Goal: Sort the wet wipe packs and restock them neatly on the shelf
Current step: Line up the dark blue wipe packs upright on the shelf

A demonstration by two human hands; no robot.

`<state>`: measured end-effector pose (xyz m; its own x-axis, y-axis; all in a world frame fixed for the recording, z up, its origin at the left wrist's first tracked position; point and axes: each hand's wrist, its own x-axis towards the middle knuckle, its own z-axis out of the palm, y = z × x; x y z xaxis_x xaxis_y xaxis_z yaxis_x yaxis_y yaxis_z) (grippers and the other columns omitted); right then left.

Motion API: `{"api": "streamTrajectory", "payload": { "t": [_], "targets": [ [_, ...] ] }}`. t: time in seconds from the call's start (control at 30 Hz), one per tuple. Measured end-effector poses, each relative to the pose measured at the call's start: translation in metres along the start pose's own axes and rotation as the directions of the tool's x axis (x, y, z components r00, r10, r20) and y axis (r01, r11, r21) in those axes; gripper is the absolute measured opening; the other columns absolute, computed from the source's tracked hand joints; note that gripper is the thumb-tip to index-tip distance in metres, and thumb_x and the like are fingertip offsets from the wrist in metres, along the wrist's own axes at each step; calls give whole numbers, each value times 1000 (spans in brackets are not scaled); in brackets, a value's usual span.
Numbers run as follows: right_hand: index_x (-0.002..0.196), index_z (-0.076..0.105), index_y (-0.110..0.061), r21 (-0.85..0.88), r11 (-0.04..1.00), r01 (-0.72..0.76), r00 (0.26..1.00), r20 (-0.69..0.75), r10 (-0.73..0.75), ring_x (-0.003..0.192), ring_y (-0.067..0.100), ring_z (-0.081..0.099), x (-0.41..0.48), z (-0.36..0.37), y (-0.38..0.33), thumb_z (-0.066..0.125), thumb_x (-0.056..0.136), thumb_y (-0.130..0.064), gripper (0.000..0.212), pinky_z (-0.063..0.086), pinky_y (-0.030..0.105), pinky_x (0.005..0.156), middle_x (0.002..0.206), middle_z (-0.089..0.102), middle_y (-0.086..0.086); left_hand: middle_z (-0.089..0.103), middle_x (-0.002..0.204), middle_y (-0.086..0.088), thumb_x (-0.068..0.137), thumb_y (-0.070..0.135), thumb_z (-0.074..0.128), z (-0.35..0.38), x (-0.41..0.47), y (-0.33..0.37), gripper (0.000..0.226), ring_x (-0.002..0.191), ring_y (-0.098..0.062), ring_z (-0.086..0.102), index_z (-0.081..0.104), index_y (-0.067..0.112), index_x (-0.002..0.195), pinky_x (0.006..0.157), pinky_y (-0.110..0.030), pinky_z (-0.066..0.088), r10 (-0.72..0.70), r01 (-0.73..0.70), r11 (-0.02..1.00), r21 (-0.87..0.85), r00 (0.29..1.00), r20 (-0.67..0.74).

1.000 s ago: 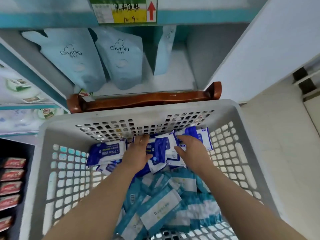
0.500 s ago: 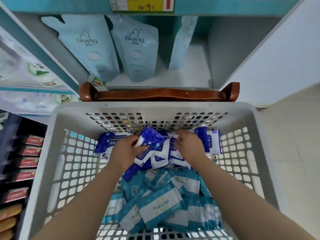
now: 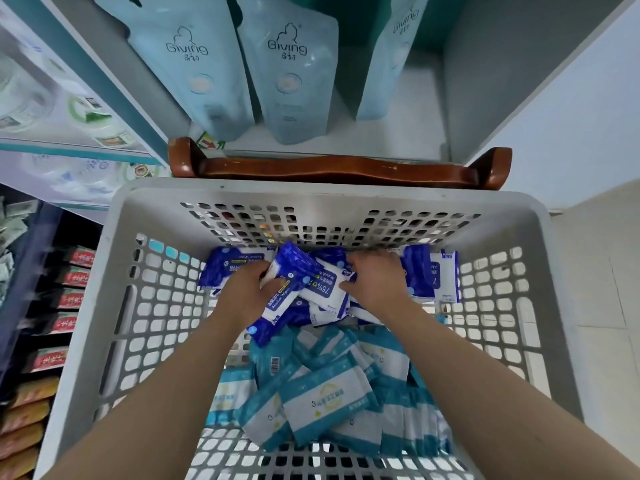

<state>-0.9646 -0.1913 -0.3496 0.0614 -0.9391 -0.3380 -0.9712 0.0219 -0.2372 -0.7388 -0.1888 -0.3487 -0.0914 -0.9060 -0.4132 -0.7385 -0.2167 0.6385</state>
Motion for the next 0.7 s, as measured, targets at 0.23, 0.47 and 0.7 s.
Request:
{"api": "streamTrajectory", "payload": {
  "t": [0.23,0.47,0.7],
  "targets": [
    [105,71,-21,269,962,-46,987,158,3,99,21,62,1,-16,8,68,86,-28,20,45,35,93,107,69,0,57,112,-2,91,26,63,-9,3,-6,17,100,-18,53,62,12,101,81,-29,41,82,-86,996,31,989,124],
    [95,69,-19,752,631,-188,965,262,-25,81,16,61,-17,-54,6,64,90,-9,13,50,24,73,96,71,15,56,113,14,91,32,64,-22,0,30,40,110,-9,50,55,16,126,90,-28,39,-43,91,982,-165,961,273],
    [119,61,4,769,551,-324,946,280,165,77,9,55,-20,-33,10,54,94,0,27,47,10,66,95,61,6,64,93,6,87,19,69,-32,-16,13,21,80,-6,59,59,17,104,65,-20,43,-136,154,954,-255,987,89]
  ]
}}
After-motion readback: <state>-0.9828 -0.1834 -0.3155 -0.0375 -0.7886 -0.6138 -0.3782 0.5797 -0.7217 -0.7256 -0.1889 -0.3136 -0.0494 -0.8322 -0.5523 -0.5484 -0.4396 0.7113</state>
